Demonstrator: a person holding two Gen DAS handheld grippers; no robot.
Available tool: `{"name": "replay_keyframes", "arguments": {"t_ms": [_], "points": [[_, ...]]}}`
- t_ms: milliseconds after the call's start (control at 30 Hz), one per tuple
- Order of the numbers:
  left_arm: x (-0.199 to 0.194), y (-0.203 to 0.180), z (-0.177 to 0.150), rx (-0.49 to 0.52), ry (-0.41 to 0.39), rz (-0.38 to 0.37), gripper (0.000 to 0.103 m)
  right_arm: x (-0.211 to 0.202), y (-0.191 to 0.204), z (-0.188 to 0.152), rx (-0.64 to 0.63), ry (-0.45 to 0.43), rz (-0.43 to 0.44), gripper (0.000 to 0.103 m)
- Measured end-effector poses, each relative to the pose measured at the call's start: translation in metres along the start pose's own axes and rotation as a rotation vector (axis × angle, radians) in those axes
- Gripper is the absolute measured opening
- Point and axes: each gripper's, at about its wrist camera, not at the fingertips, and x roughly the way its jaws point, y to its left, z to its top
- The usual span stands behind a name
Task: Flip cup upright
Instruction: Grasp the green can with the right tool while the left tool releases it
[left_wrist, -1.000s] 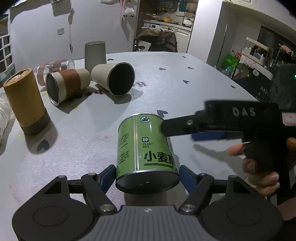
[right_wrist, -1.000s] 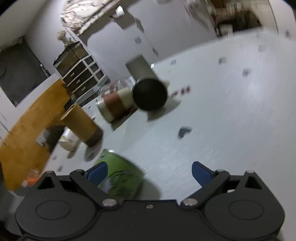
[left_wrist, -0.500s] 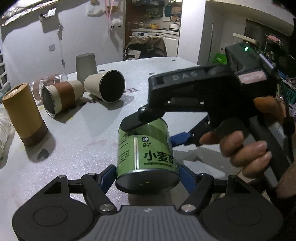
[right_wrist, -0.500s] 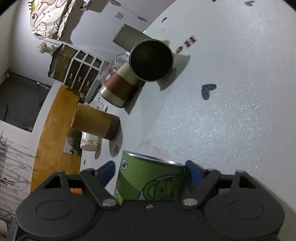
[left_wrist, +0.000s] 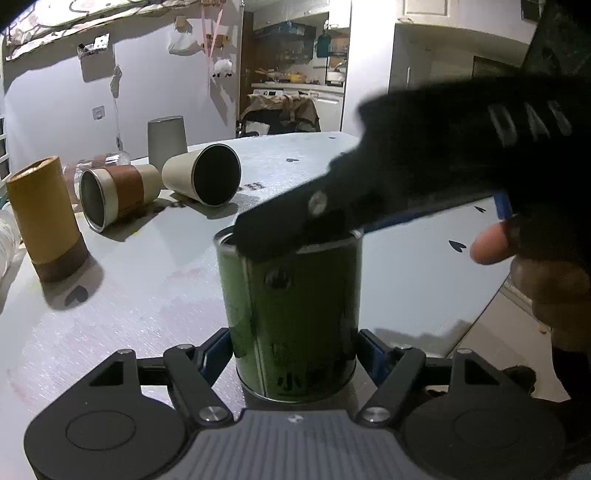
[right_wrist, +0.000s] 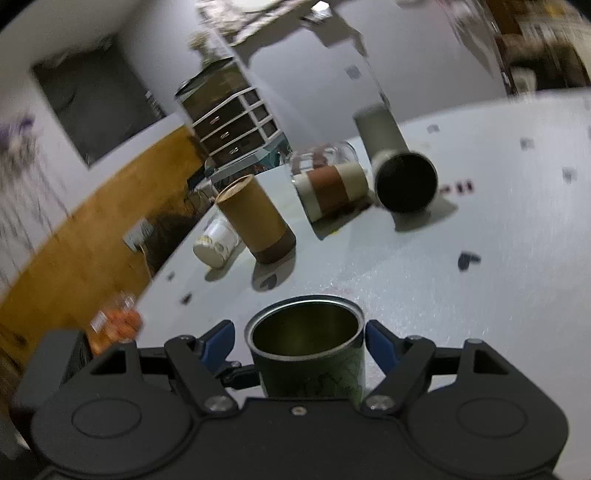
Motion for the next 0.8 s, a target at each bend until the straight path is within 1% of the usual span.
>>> {"name": "replay_keyframes", "arguments": {"t_ms": [67, 167, 233, 367, 400, 467, 533, 600, 633, 667, 733, 800], "points": [[0.001, -0.002, -0.007, 0.014, -0.03, 0.014, 0.073, 0.003, 0.014, -0.006, -0.103, -0.012, -0.049, 0.079], [0.004, -0.004, -0.014, 0.025, -0.059, 0.023, 0.073, 0.005, 0.025, -0.012, -0.195, 0.003, -0.064, 0.08], [0.004, -0.005, -0.017, 0.029, -0.081, 0.028, 0.073, 0.009, 0.028, -0.013, -0.232, 0.011, -0.083, 0.08], [0.005, -0.002, -0.02, 0.002, -0.114, 0.025, 0.073, 0.016, 0.029, -0.015, -0.273, 0.041, -0.108, 0.078], [0.005, -0.001, -0.02, -0.006, -0.12, 0.021, 0.073, 0.016, 0.034, -0.018, -0.289, 0.041, -0.113, 0.076], [0.006, 0.0, -0.019, -0.023, -0.128, 0.014, 0.074, 0.015, 0.036, -0.022, -0.322, 0.024, -0.125, 0.074], [0.007, 0.0, -0.017, -0.032, -0.137, 0.022, 0.075, 0.013, 0.034, -0.021, -0.33, 0.013, -0.12, 0.074], [0.006, 0.002, -0.014, -0.038, -0.157, 0.036, 0.081, 0.01, 0.028, -0.017, -0.317, 0.0, -0.102, 0.074], [0.005, 0.002, -0.012, -0.04, -0.171, 0.044, 0.085, 0.008, 0.025, -0.013, -0.313, -0.013, -0.112, 0.074], [0.003, 0.002, -0.011, -0.044, -0.185, 0.051, 0.087, 0.007, 0.021, -0.011, -0.315, -0.033, -0.132, 0.074], [-0.001, 0.002, -0.008, -0.046, -0.211, 0.064, 0.089, 0.003, 0.009, -0.001, -0.312, -0.081, -0.185, 0.074], [-0.005, 0.001, -0.007, -0.048, -0.236, 0.08, 0.094, 0.001, -0.007, 0.009, -0.293, -0.11, -0.226, 0.074]]}}
